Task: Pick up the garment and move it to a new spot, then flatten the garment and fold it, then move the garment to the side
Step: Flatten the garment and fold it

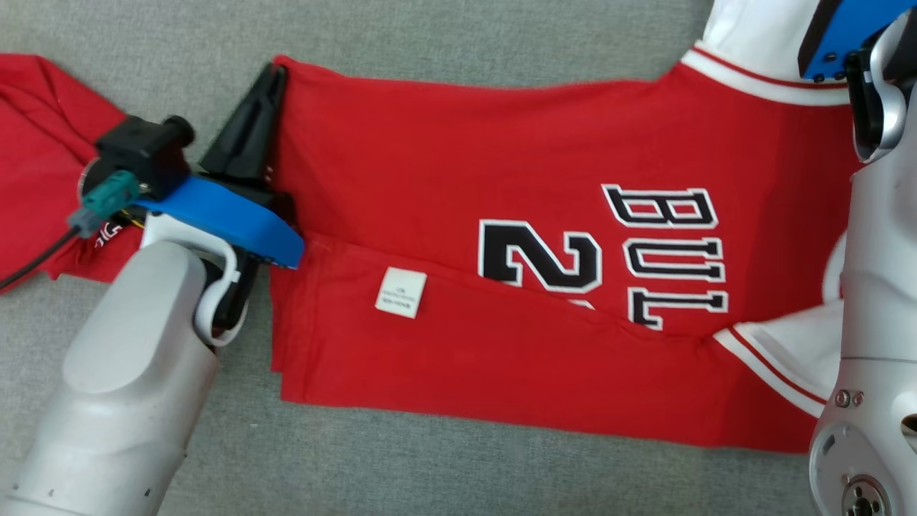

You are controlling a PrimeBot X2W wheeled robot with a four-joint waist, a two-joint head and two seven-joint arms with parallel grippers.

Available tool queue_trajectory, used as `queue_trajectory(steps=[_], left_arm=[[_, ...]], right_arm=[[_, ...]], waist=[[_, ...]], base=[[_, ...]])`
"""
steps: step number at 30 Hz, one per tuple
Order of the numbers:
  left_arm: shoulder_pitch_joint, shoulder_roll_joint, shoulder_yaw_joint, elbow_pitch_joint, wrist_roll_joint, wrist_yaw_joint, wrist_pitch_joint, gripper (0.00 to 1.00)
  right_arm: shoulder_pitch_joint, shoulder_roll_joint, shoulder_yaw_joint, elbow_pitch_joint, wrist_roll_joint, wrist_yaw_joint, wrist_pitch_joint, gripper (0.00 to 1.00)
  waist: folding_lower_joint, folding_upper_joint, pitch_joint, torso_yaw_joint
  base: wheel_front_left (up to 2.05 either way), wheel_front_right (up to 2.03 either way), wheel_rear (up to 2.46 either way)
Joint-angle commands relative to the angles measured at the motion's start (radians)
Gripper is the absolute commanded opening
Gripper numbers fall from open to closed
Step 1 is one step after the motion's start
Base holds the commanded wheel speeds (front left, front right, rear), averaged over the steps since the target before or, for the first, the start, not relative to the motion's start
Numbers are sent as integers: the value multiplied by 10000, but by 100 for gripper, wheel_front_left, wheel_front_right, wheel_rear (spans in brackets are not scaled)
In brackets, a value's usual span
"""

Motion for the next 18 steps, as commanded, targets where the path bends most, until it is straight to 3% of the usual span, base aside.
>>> queue_trajectory(steps=[1,11,18], left_arm=[[68,37,180,-65,75,31,-29,0],[1164,-7,1827,-425,1062,29,-30,0],[2332,-77,2706,-341,1686,29,-30,0]], right_arm=[[194,-64,-29,-56,28,2,-194,0],[1258,-53,168,418,1688,2,-2036,0],[3343,-49,1305,117,3373,3,-3039,0]], waist=[[-1,-1,-147,-149],[-1,-1,-1156,-1154],[-1,-1,-2188,-1999]], base=[[0,0,0],[0,0,0],[0,0,0]])
